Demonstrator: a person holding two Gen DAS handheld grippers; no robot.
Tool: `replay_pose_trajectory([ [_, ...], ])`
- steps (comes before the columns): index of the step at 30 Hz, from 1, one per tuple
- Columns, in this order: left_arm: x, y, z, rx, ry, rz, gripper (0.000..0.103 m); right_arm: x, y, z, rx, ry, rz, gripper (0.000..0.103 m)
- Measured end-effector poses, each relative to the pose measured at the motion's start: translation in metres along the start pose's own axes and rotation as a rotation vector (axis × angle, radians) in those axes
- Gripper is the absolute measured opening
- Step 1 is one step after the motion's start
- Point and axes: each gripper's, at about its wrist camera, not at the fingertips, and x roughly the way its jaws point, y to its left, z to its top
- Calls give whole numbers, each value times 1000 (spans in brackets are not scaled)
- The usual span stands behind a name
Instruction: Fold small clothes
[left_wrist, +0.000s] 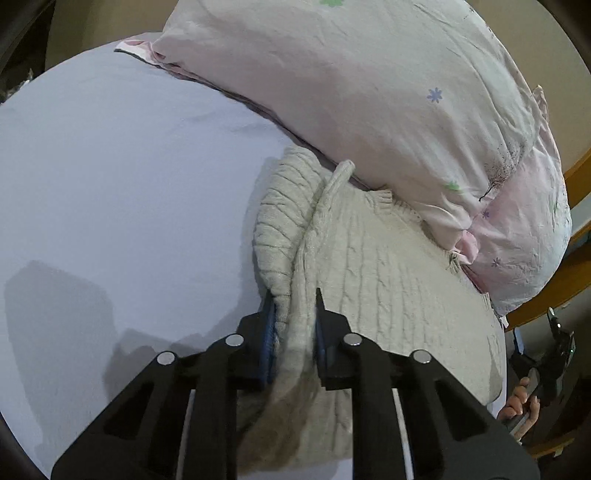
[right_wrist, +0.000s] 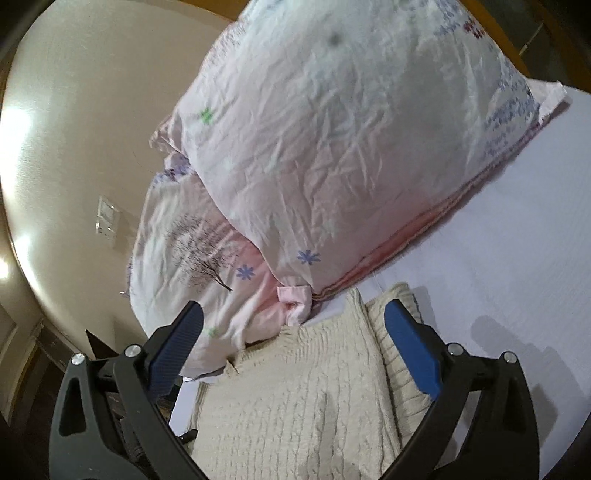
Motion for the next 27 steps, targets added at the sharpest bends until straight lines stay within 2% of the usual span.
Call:
replay_pose_trajectory([
  [1, -2, -6, 1, -7, 1, -40, 15, -4, 1, 2, -8, -8, 2, 98],
  [3, -14, -37, 5, 6, -12, -182, 14, -13, 1, 9, -19, -34, -2, 98],
  [5, -18, -88, 8, 68, -17, -322, 15, -22, -1, 13, -10, -59, 1, 98],
  [8, 2, -170, 2, 104, 39, -585, 15, -33, -5, 20, -19, -90, -13, 98],
  [9, 21, -197, -4, 88, 89, -680, 15, -35, -8, 22, -25, -88, -33, 98],
  [10, 36, -214, -9, 74, 127, -732, 16, -35, -10, 24, -28, -75, -42, 98],
  [11, 63, -238, -18, 48, 202, -794, 20, -32, -13, 26, -26, -58, -48, 98],
  [12, 92, -257, -28, 12, 291, -838, 22, -28, -19, 28, -8, -22, -57, 98],
  [14, 123, -272, -42, -50, 412, -902, 22, -22, -28, 29, 22, 33, -65, 99],
  [15, 126, -273, -46, -61, 432, -918, 22, -18, -34, 30, 49, 72, -72, 100],
  [16, 124, -271, -48, -45, 422, -916, 22, -14, -39, 30, 73, 106, -78, 101],
  [17, 112, -265, -43, 7, 373, -894, 22, -9, -44, 30, 101, 152, -80, 101],
  [18, 102, -257, -38, 46, 321, -855, 27, -5, -46, 29, 116, 181, -82, 101],
  [19, 86, -242, -30, 93, 240, -755, 34, 0, -47, 27, 122, 221, -90, 101],
  [20, 78, -229, -23, 113, 187, -673, 51, 6, -47, 24, 116, 259, -107, 101],
  [21, 69, -218, -19, 132, 142, -594, 57, 14, -46, 20, 103, 306, -140, 101],
  [22, 63, -206, -15, 153, 106, -514, 57, 20, -46, 15, 92, 346, -165, 101],
  [24, 59, -188, -15, 182, 86, -409, 63, 33, -42, 5, 62, 413, -191, 101],
  [26, 66, -180, -22, 190, 130, -350, 67, 43, -39, -4, 38, 460, -199, 101],
  [27, 70, -178, -25, 198, 148, -341, 67, 44, -34, -7, 4, 455, -206, 101],
])
